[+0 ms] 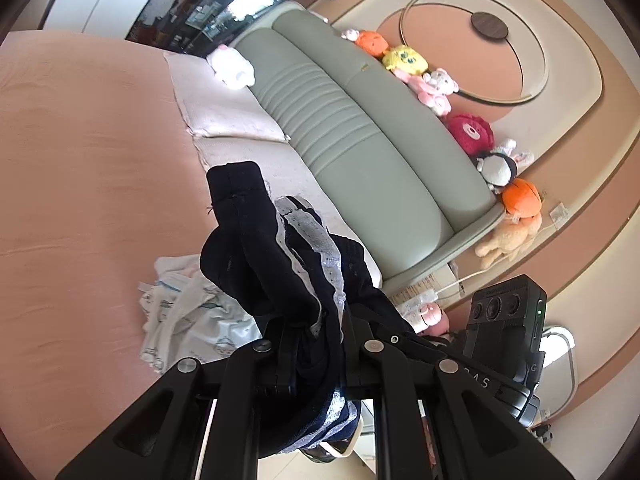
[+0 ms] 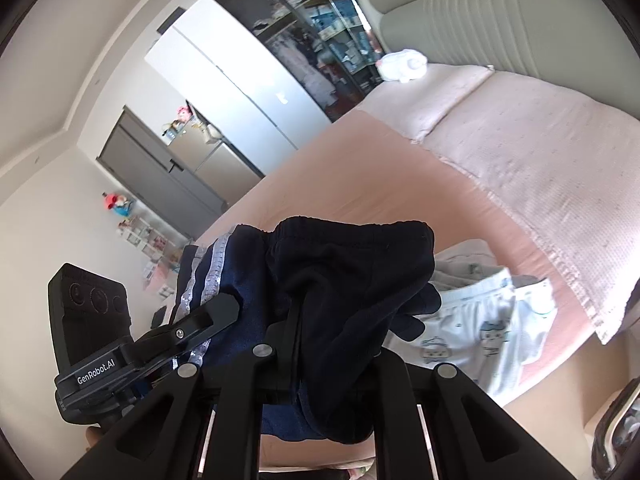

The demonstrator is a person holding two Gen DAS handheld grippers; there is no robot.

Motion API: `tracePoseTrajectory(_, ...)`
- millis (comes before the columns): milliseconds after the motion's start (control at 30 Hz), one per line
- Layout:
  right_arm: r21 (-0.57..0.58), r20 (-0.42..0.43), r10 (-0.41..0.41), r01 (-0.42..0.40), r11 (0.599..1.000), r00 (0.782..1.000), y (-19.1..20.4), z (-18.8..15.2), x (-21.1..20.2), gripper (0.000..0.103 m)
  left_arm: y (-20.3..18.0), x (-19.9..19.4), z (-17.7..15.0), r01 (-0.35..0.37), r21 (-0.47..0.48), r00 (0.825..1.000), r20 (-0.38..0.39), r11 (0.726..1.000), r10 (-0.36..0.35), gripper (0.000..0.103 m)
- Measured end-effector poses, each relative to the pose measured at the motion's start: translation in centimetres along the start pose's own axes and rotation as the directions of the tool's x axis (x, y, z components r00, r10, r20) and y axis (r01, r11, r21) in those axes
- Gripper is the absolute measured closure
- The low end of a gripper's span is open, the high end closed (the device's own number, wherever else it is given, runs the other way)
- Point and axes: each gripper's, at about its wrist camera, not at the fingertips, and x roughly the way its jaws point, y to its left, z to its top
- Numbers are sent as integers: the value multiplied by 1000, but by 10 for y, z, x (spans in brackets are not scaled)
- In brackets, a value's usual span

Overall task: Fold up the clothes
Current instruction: 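Carry the bundle with both grippers toward the white clothes pile by the pillows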

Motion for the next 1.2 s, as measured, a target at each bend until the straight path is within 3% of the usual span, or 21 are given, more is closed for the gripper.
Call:
tracePoseTrajectory(300,29,44,-84,83,996,995,-26,14,-18,93,-13,42,5,46,-1,998,-46,999,-46,92)
tracePoseTrajectory(567,50,5,-179,179,983,984,-55,15,9,93,18,92,-6,34,8,995,-94,999,-34,92)
tracePoseTrajectory(700,49,-24,-215,216,975,976,-66,8,31,93,52,109,-13,53,-118,986,-153,992,-71,92)
tracePoseTrajectory(867,37,-32,-274,275,961,961,-75,-1,49,93,59,120,-17,-10,-88,982,-188,996,-7,92)
tracePoseTrajectory(1200,6,-36,-334,334,942,942,-80,-11,65,93,80,130,-31,-124,9,978,-167,992,124,91)
